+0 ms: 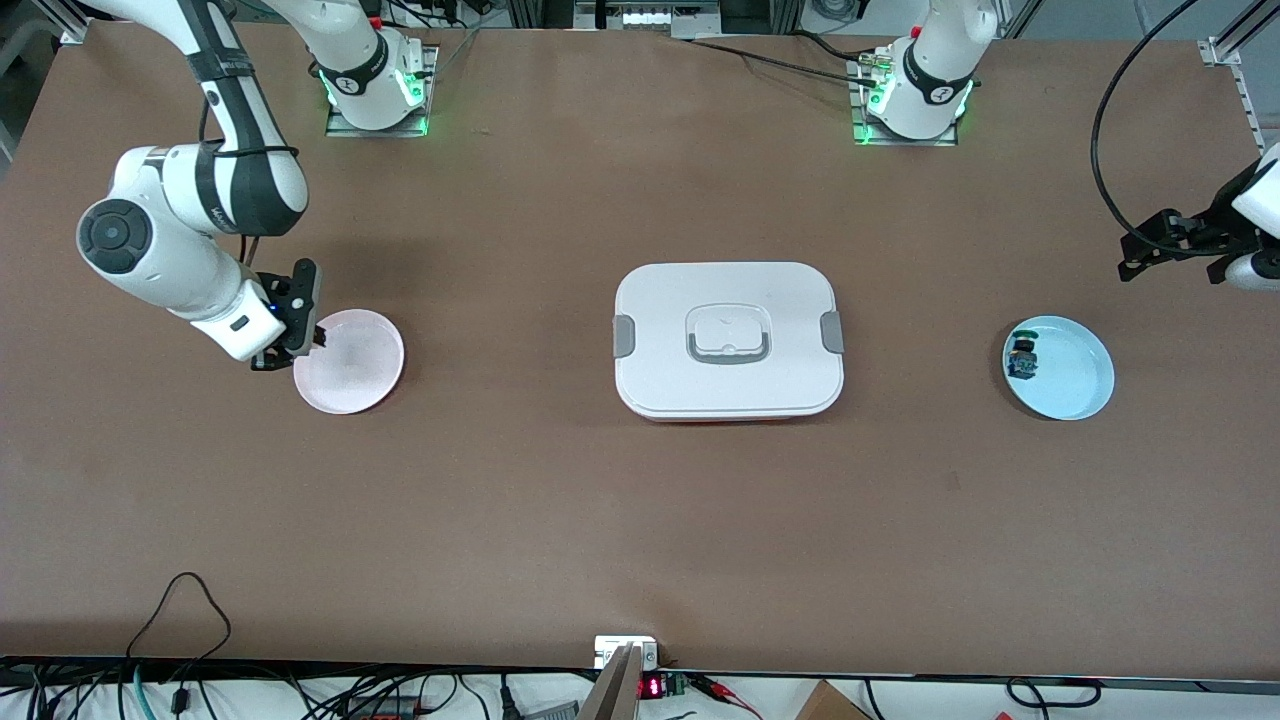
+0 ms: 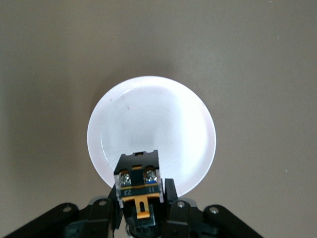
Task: Transfer orange switch to right arm and place
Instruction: 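Lower the orange switch onto the pink plate with the right gripper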
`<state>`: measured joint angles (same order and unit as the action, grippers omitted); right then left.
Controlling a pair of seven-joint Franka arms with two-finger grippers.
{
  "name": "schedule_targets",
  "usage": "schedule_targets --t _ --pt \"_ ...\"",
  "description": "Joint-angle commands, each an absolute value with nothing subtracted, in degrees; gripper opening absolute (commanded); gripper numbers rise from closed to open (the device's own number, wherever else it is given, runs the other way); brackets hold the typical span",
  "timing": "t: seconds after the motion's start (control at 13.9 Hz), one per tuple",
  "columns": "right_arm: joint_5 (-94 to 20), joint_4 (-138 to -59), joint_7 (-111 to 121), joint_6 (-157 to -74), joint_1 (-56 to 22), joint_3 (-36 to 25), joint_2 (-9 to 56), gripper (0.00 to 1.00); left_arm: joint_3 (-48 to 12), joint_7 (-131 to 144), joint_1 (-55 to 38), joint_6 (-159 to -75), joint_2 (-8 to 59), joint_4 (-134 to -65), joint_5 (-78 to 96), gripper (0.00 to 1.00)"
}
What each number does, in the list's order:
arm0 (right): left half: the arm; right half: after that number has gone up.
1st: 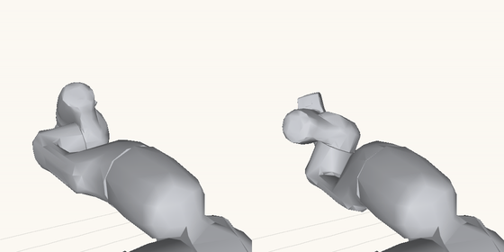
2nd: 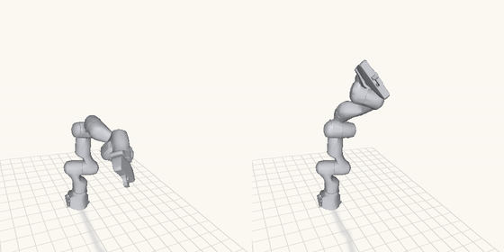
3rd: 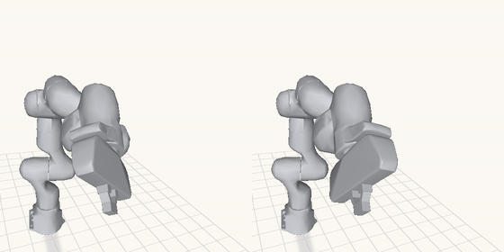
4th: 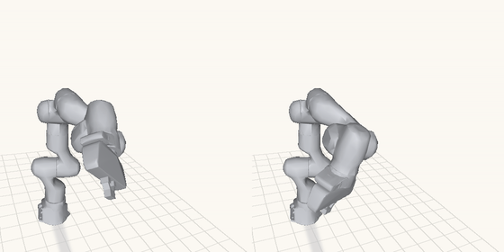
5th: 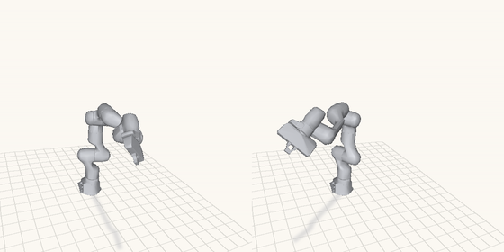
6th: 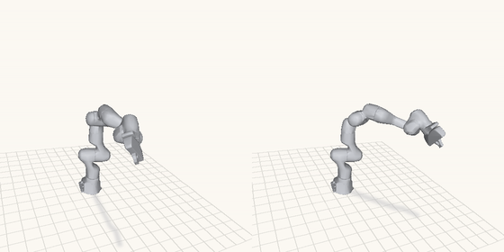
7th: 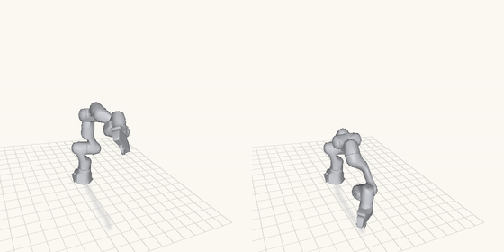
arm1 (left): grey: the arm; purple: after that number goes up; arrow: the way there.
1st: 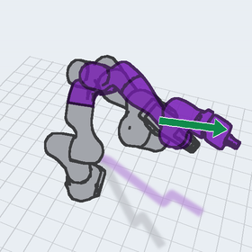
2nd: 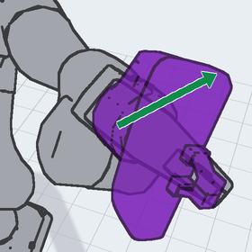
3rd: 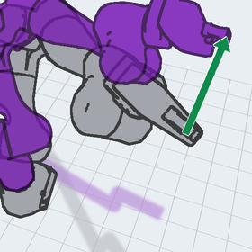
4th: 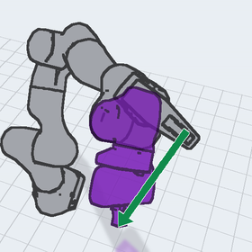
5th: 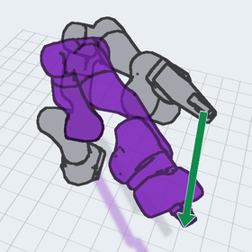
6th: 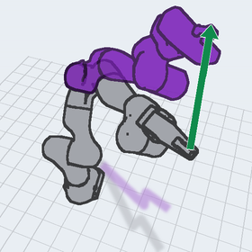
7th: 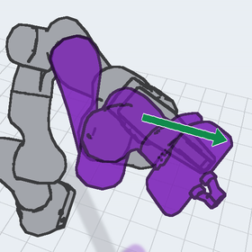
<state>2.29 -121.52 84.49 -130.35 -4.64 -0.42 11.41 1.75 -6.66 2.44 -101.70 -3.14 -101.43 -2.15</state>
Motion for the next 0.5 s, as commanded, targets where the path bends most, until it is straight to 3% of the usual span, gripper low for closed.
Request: schedule_targets --t 0.0,0.22,0.43 --pt "2.5 -122.5 83.5 -133.7 -6.4 -0.4 12.3 0.0 1.3 -6.5 1.4 -98.9 -1.0 -96.6 -2.5 1.0" --pt "2.5 -123.6 83.4 -135.3 -6.4 -0.4 13.5 0.0 1.3 -6.0 -1.4 -98.3 4.6 -93.4 -2.5 1.0" --pt "2.9 -126.6 83.4 -140.0 -6.2 -0.5 13.6 0.0 1.5 -5.9 -1.1 -98.2 4.7 -92.5 -2.6 1.0"
